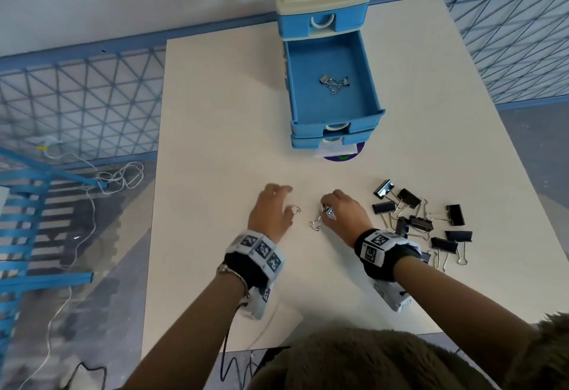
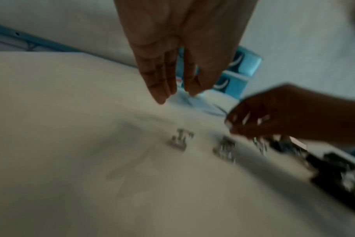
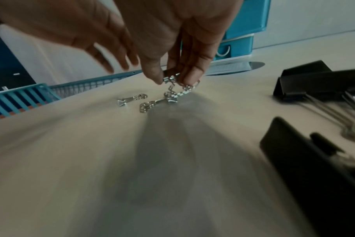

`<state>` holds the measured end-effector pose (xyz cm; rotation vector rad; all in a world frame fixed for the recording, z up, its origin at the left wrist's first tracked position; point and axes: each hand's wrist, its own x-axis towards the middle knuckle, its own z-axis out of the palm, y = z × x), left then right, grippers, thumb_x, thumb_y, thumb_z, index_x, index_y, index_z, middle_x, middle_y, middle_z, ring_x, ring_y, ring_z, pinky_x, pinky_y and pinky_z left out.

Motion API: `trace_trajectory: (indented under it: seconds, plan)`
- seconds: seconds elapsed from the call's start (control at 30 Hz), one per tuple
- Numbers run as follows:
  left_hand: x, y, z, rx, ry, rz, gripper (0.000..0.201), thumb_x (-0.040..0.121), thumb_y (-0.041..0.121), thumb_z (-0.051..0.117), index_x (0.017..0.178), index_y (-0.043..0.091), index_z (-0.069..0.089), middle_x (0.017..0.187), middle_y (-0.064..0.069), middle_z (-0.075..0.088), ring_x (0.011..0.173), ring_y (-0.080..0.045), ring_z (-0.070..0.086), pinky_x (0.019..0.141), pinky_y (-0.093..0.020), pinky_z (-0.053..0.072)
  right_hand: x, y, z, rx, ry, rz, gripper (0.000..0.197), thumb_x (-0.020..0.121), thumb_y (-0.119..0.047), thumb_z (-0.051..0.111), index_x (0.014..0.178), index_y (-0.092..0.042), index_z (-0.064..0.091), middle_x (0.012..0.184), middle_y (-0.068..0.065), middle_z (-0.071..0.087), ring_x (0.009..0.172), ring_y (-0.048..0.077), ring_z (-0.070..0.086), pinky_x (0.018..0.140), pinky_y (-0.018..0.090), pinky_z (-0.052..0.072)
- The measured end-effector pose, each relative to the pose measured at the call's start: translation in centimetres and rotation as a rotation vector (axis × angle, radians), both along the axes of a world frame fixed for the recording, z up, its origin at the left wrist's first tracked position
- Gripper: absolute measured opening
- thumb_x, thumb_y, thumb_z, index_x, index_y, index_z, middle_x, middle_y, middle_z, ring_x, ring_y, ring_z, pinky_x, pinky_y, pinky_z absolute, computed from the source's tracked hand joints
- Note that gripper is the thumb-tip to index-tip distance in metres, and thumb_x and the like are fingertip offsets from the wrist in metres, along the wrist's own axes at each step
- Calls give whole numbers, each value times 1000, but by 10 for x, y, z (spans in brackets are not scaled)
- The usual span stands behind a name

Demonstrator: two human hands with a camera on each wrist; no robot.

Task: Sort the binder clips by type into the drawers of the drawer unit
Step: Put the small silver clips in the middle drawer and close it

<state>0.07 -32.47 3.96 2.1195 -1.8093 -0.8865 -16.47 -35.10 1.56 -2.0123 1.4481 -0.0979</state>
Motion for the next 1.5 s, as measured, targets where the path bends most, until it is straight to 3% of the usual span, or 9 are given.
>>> trace_trajectory:
  seconds: [0.17,0.27,0.47,0.57,0.73,1.1,1.3,1.4,1.5]
  plan:
    - [-14,24,-25,195,-256,-236,57,92,21,47,143,25,21,149,-9,20,131,-27,29,88,-39,46,2,-4,-7,34,91,60,25,87,-10,50,110,-8,58,108,17,52,92,36,57,70,37,45]
    - [-19,26,-34,140,-297,-258,50,91,5,43,138,17,32,145,-13,29,126,-29,34,80,-36,48,-3,-4,-7,49,100,123,28,83,-11,53,111,-13,58,110,16,49,90,35,57,70,36,45]
    - [-22,36,-43,65,-393,-285,51,33,-4,82,79,14,66,71,-7,63,62,-22,63,31,-17,31,-5,-2,-7,56,164,219,24,91,-15,48,111,-9,59,113,17,50,92,35,58,70,36,44]
    - [-25,38,-39,26,-319,-213,49,40,-6,80,84,11,64,75,-8,62,68,-25,63,36,-21,40,-2,-1,-6,93,175,214,24,90,-10,46,111,-6,57,115,18,49,90,38,58,71,39,45]
    - [-27,39,-27,172,-156,-47,39,81,-7,42,117,10,46,112,-12,54,105,-28,48,77,-37,45,-5,2,-6,145,85,104,29,83,-3,51,110,-8,60,111,17,54,94,38,57,76,37,45]
    - [-36,-32,69,-450,206,111,26,74,-4,53,97,8,57,91,-11,59,83,-25,56,70,-36,50,-15,-54,99,-215,-334,-132,18,74,3,64,88,-4,71,86,19,67,60,22,58,59,6,39]
    - [-45,-109,110,-559,281,142,26,78,-7,51,101,3,58,104,-14,61,95,-26,58,80,-31,48,-4,-129,143,-350,-364,-183,35,75,1,65,110,-5,63,110,21,61,86,32,64,80,32,48]
    - [-46,-122,111,-490,244,96,32,84,-3,51,115,3,55,120,-15,59,111,-28,54,94,-41,47,-12,-139,139,-282,-248,-112,53,80,-13,66,130,-13,48,140,18,44,126,29,46,104,36,35]
    - [-41,-117,96,-442,202,72,30,86,-2,47,114,3,57,120,-16,59,111,-29,55,94,-41,47,-32,-124,126,-287,-241,-132,44,84,-16,62,127,-15,52,137,14,49,126,25,47,106,36,35]
